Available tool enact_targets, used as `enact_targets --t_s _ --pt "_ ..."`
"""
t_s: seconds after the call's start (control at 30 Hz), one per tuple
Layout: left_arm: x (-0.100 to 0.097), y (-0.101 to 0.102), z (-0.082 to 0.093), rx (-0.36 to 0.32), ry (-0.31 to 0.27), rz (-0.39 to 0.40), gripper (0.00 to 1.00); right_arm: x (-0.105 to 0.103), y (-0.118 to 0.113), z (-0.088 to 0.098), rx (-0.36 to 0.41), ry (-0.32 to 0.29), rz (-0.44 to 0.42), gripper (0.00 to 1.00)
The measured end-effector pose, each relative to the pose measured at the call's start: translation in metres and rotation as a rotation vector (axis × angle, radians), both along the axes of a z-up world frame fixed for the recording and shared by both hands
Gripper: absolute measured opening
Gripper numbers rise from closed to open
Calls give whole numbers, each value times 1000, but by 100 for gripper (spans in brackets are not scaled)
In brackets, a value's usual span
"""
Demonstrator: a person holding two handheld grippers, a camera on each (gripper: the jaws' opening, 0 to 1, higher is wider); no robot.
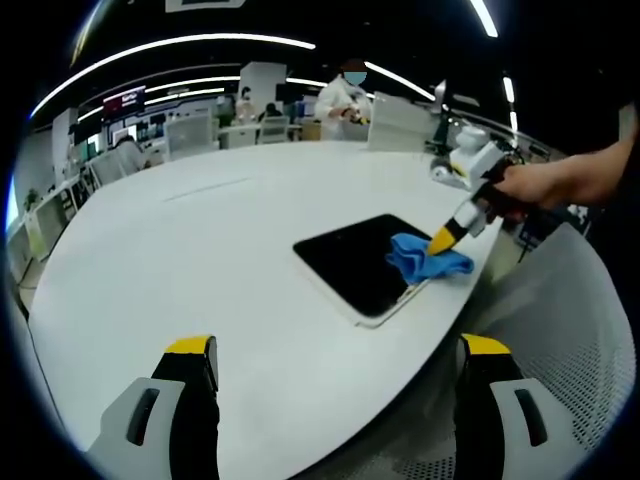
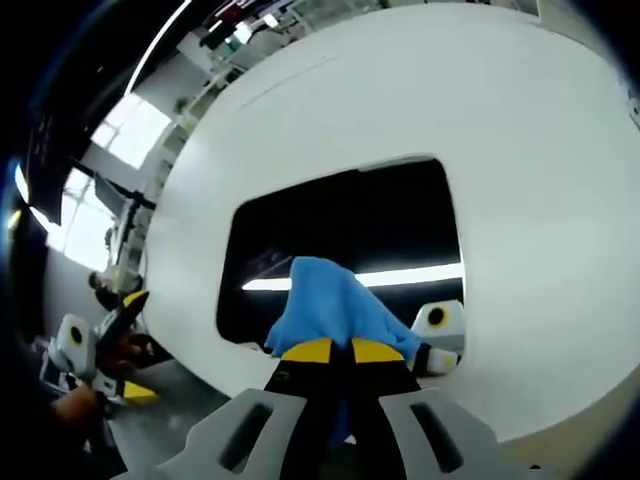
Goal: Wipe the mirror surface with the cleaning cloth until all visible marks leave the cleaned area.
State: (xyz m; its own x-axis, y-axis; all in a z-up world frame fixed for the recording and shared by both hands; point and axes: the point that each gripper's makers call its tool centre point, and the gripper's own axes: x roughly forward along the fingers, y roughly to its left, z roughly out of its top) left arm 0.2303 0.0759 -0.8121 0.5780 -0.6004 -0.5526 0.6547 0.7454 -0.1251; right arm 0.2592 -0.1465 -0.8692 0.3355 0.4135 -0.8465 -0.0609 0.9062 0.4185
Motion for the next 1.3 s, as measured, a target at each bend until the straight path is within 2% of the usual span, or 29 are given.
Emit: enact_targets --t_s 0.63,1.3 --pt "1 1 0 -2 -3 5 99 0 -16 -1 -17 5 3 0" --pt "-1 0 0 0 2 -4 99 -3 -44 -2 -27 8 -35 0"
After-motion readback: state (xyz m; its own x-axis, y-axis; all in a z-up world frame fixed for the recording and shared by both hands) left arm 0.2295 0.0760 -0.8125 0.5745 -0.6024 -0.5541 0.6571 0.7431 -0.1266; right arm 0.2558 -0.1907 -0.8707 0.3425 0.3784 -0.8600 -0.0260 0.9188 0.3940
